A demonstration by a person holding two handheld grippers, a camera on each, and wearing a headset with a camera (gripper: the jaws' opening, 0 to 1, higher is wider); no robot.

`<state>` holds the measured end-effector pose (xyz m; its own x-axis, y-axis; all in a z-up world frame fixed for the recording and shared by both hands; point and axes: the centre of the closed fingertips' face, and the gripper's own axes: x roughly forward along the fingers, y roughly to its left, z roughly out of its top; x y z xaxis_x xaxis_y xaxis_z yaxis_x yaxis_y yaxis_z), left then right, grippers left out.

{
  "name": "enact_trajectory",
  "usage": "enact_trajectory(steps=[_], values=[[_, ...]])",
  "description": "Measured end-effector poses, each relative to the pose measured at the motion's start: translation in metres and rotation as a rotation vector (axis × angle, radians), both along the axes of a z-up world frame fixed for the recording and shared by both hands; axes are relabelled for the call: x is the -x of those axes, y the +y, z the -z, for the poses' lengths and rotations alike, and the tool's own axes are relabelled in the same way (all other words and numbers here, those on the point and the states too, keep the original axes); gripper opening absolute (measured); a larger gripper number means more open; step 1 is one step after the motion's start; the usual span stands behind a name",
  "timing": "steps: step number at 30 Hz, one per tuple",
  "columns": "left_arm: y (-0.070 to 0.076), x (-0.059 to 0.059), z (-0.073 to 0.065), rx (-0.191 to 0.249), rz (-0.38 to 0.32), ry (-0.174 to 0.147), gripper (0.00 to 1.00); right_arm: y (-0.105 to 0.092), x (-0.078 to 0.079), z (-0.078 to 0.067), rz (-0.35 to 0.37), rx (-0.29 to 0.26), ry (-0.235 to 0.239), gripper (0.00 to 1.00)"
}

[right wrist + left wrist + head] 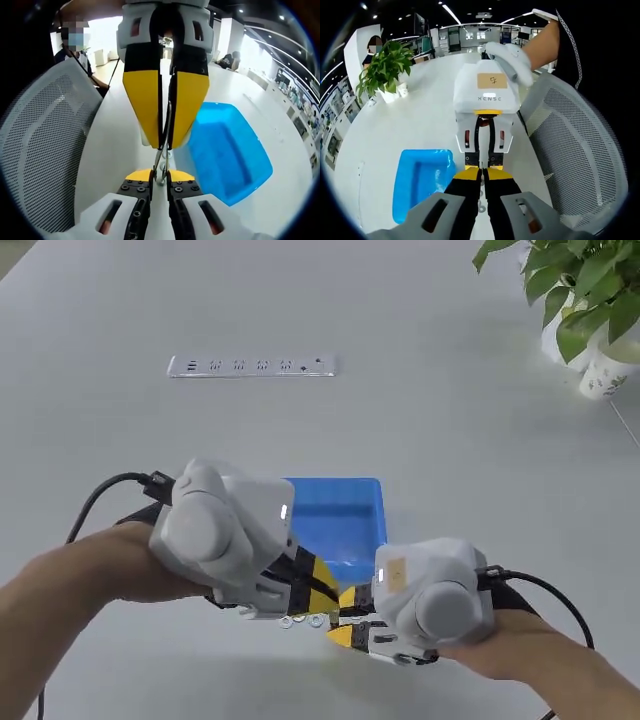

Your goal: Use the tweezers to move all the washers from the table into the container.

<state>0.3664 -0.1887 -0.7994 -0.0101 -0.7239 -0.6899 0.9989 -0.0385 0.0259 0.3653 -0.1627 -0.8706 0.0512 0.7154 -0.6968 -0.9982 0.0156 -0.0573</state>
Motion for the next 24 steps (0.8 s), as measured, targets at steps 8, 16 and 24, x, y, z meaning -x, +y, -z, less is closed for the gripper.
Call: enact_trajectory(steps=[8, 16, 24], values=[[0.0015, -0.001, 0.0017, -0.006, 0.007, 0.002, 0.06, 0.0002, 0.0001, -0.0007, 0.003, -0.003, 0.006, 0.12], [0.0005, -0.0028, 0.0019, -0.005, 0.008, -0.005, 0.06, -0.0003, -0.0019, -0.0002, 0.019, -0.004, 0.02, 0.11], [-0.0003, -0.0021, 0.0021, -0.005, 0.009, -0.003, 0.06, -0.0006, -0.0017, -0.0003, 0.037, -0.006, 0.04, 0.1]])
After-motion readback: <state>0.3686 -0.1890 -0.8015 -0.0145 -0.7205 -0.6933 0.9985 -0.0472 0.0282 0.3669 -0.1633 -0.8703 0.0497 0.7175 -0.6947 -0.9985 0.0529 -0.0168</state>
